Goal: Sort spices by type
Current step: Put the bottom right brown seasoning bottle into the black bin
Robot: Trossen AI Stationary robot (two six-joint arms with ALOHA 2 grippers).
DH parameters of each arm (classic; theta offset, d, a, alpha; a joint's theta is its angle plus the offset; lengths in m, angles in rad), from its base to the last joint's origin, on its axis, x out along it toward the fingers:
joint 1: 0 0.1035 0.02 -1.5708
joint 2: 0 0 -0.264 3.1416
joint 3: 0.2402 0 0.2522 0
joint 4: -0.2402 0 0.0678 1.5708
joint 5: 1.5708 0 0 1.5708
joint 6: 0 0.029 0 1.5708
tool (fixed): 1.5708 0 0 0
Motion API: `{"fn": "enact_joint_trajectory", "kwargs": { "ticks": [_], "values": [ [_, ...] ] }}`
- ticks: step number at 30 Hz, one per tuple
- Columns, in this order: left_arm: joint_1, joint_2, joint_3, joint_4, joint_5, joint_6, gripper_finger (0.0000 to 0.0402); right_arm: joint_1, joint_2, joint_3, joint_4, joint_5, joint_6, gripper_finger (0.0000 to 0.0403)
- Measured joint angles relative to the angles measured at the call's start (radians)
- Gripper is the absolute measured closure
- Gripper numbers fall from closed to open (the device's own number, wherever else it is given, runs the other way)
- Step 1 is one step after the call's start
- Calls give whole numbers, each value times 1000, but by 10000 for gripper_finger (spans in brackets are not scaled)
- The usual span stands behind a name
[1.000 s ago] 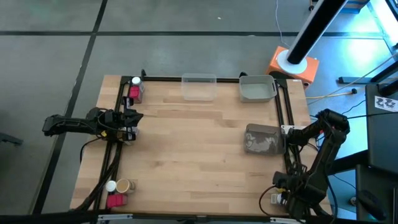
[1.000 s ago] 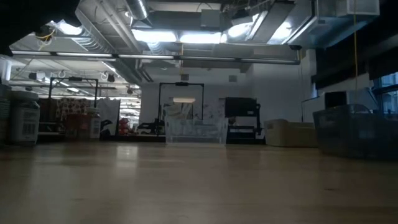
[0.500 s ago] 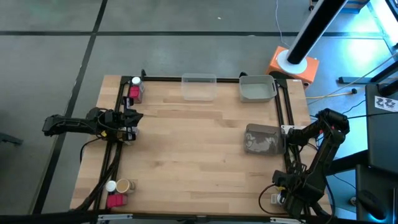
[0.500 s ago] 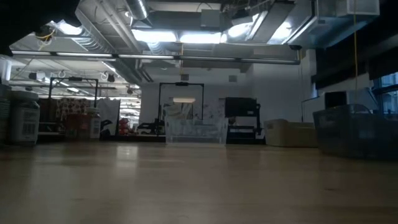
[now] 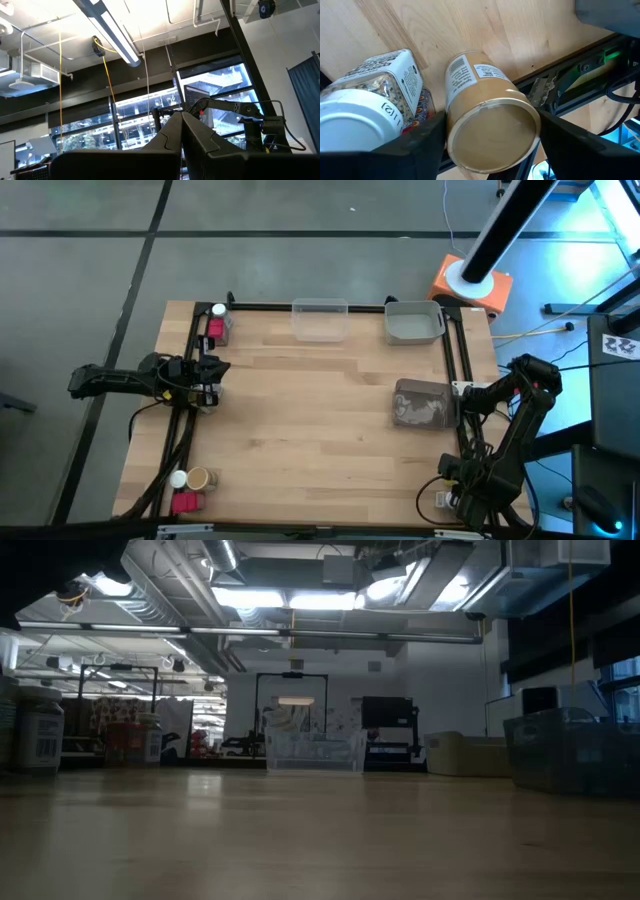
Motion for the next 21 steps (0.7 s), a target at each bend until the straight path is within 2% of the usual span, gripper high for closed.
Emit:
{"fn": "enact_joint_trajectory", "kwargs": {
  "ticks": [15, 21],
  "values": [
    [0, 0, 0, 0, 0, 0, 402, -30, 4, 12, -9, -27, 2, 125],
    [0, 0, 0, 1, 0, 0, 402, -43, 3, 67, -69, 24, -9, 124]
  ]
}}
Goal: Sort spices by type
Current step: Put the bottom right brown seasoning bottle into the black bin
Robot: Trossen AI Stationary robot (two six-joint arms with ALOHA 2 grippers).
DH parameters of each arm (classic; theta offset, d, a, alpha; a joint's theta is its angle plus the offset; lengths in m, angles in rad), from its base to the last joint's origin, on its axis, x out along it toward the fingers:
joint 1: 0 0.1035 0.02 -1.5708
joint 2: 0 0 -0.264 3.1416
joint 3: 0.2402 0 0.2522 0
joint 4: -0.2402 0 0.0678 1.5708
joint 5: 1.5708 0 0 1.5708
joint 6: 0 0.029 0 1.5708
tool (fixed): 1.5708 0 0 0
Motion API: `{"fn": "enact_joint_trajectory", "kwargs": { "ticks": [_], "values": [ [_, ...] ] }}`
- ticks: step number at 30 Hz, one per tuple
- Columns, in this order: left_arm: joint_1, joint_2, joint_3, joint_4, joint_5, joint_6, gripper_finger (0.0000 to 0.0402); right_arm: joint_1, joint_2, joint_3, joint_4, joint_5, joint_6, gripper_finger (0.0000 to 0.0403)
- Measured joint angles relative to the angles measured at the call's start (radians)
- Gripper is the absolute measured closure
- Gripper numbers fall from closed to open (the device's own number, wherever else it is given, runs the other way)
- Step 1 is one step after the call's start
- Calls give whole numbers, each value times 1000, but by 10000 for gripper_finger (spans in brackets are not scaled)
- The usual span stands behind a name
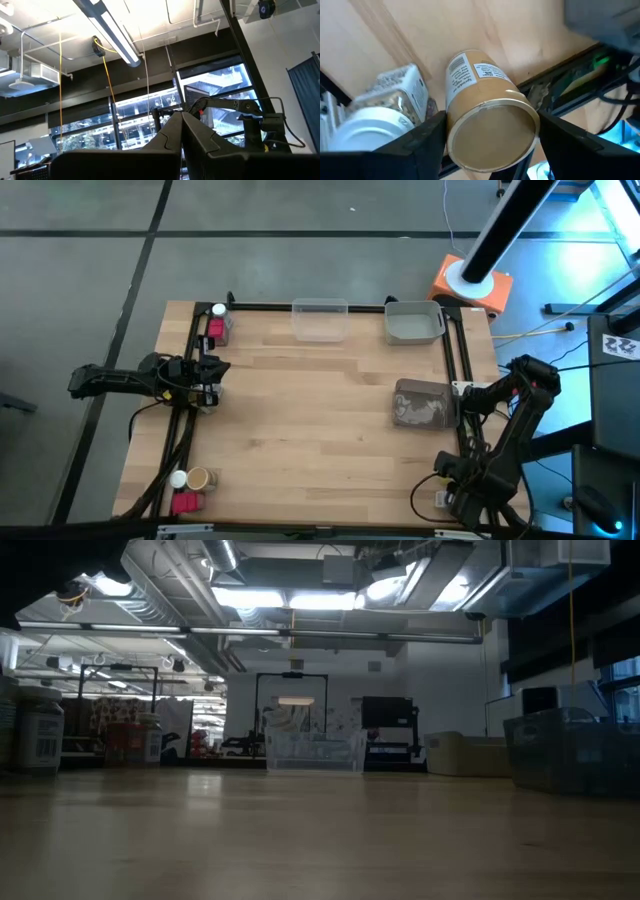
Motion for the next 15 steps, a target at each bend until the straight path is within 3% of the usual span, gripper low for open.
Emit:
{"fn": "enact_joint_trajectory", "kwargs": {
  "ticks": [10, 15],
  "values": [
    [0, 0, 0, 0, 0, 0, 402, -64, -6, 103, -114, 55, -62, 124],
    [0, 0, 0, 0, 0, 0, 402, -123, -8, 189, -188, 136, -141, 123]
  ]
}}
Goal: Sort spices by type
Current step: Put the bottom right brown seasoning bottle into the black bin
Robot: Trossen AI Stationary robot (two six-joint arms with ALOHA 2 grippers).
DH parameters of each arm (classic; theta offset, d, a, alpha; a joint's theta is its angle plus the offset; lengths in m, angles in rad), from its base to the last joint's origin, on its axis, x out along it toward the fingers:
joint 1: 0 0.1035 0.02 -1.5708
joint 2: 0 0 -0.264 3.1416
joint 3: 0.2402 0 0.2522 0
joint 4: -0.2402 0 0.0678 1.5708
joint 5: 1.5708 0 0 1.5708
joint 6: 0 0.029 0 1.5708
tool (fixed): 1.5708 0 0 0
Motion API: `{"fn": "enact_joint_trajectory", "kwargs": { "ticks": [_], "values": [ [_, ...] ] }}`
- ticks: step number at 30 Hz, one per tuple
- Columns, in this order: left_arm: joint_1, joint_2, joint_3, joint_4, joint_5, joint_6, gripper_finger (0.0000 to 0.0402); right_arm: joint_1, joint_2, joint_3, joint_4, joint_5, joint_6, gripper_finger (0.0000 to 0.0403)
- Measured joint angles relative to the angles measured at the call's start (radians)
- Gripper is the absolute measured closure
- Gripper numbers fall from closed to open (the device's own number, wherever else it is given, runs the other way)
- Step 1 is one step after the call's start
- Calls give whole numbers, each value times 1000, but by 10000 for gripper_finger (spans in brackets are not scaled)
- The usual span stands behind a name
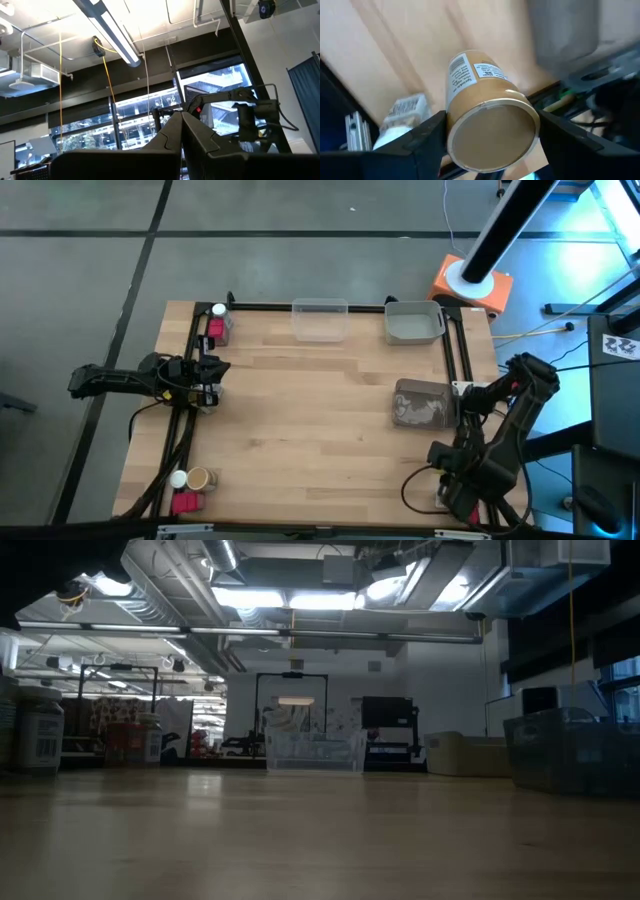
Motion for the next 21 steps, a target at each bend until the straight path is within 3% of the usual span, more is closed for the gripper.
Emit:
{"fn": "enact_joint_trajectory", "kwargs": {
  "ticks": [8, 15, 21],
  "values": [
    [0, 0, 0, 0, 0, 2, 402, -131, -14, 58, 5, 141, -171, 123],
    [0, 0, 0, 0, 0, 3, 402, -238, -20, 58, 7, 155, -353, 123],
    [0, 0, 0, 0, 0, 3, 402, -297, -88, 58, 4, 203, -401, 123]
  ]
}}
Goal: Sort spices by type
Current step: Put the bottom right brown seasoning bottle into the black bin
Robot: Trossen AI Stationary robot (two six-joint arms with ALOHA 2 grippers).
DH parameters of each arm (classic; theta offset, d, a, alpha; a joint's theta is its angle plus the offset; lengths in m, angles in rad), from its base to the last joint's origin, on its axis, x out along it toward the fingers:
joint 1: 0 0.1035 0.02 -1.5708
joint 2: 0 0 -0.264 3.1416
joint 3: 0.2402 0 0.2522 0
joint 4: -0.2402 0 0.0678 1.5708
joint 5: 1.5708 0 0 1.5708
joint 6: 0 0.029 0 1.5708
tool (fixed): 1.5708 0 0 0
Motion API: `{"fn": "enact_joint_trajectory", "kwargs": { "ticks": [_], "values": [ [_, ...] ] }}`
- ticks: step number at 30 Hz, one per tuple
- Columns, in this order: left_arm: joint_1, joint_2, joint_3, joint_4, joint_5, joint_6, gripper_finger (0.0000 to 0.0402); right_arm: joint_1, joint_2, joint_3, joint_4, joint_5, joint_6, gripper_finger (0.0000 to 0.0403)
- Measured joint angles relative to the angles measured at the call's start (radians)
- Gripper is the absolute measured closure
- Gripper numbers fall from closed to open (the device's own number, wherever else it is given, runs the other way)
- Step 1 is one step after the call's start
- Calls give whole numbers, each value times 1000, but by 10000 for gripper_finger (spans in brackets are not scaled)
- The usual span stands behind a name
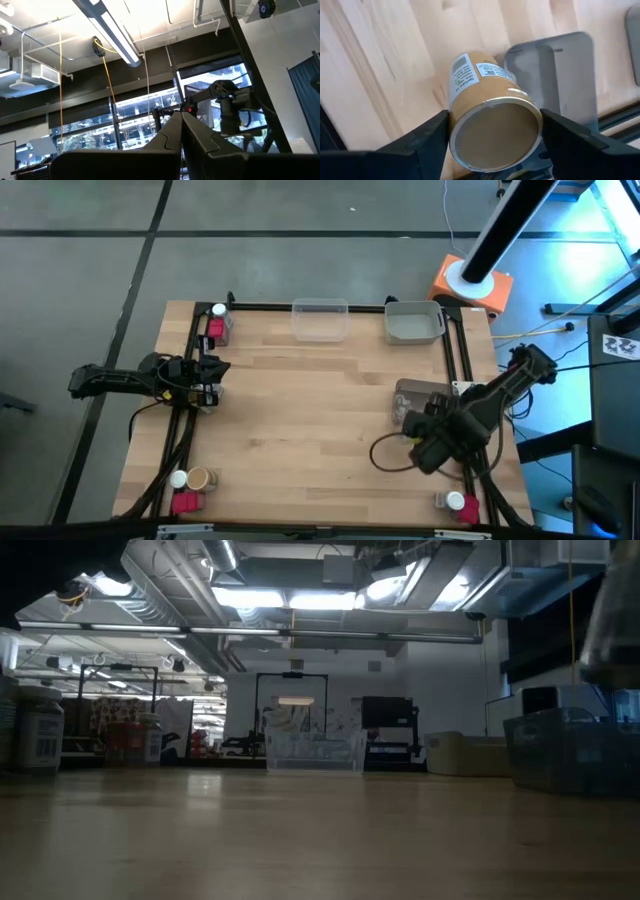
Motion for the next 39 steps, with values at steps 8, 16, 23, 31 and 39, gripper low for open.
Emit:
{"fn": "enact_joint_trajectory", "kwargs": {
  "ticks": [8, 16, 23, 31, 39],
  "values": [
    [0, 0, 0, 0, 0, 0, 402, -67, -123, -2, 1, 54, 0, 123],
    [0, 0, 0, 0, 0, 0, 402, -176, -220, -116, -1, 44, -37, 123],
    [0, 0, 0, 0, 0, 0, 402, -283, -240, -221, 1, 24, -96, 123],
    [0, 0, 0, 0, 0, 0, 402, -365, -231, -321, 2, -13, -135, 123],
    [0, 0, 0, 0, 0, 7, 402, -369, -231, -406, 117, -69, -183, 123]
  ]
}}
